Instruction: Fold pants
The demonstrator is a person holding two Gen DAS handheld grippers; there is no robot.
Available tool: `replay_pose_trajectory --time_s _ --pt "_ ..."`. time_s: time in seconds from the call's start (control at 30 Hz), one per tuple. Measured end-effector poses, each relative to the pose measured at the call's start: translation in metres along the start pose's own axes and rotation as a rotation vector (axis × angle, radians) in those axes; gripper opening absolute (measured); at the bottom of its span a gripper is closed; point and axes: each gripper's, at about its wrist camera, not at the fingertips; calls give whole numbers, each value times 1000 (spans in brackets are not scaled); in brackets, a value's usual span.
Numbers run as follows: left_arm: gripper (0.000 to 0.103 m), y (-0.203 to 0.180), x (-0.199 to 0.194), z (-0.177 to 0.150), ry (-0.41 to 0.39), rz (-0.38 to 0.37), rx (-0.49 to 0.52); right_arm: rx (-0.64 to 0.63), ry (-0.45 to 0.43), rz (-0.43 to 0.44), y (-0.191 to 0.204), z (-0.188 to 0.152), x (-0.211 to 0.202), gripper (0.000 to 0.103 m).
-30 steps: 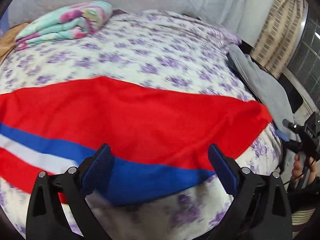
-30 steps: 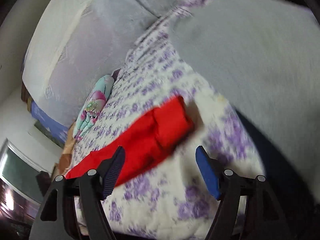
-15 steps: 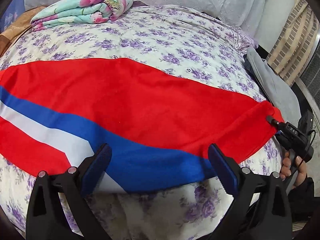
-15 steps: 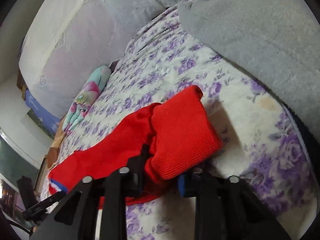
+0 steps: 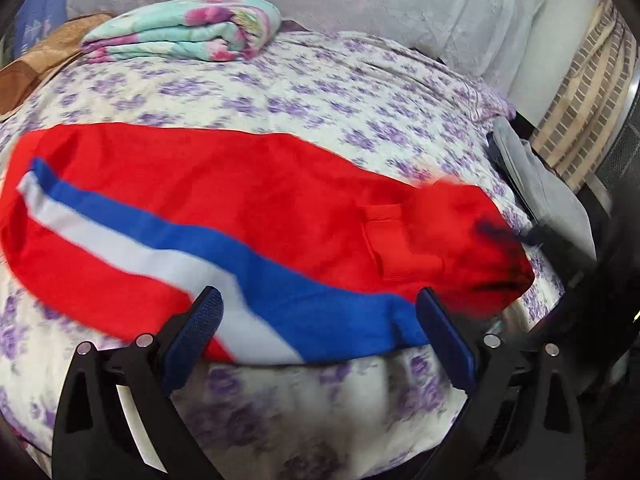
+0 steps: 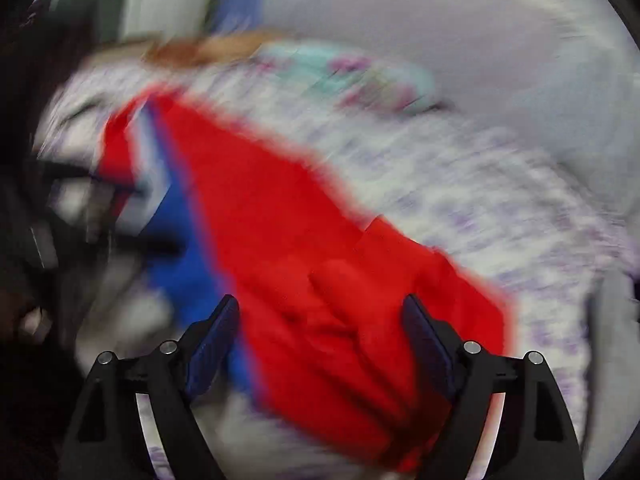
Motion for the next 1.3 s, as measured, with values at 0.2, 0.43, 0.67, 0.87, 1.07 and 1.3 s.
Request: replay_pose_trajectory --time_s 0.2,0.43,0.67,0.87,1.07,1.3 --pt "96 19 -9 -5 -19 11 -34 160 -201 146 -49 5 -62 84" --pt "98 12 -5 -5 -15 19 -21 87 -58 111 -47 18 -20 48" --pt "98 14 -8 -6 -15 15 -28 89 -2 51 -48 13 -3 7" --pt "98 14 -8 -6 -14 18 -29 102 -173 184 -50 37 -50 7" --pt "98 14 -9 -6 -14 16 -28 -39 41 184 -6 9 23 10" --pt "98 12 -7 -6 -9 30 -21 -41 -69 238 -5 24 -7 10"
Point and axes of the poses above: each gripper's, at about its wrist camera, not at the fingertips, and x roughly the way its jaws point, y to its left, z to its top, and after that the axes turned 9 degrees about x, right-handed
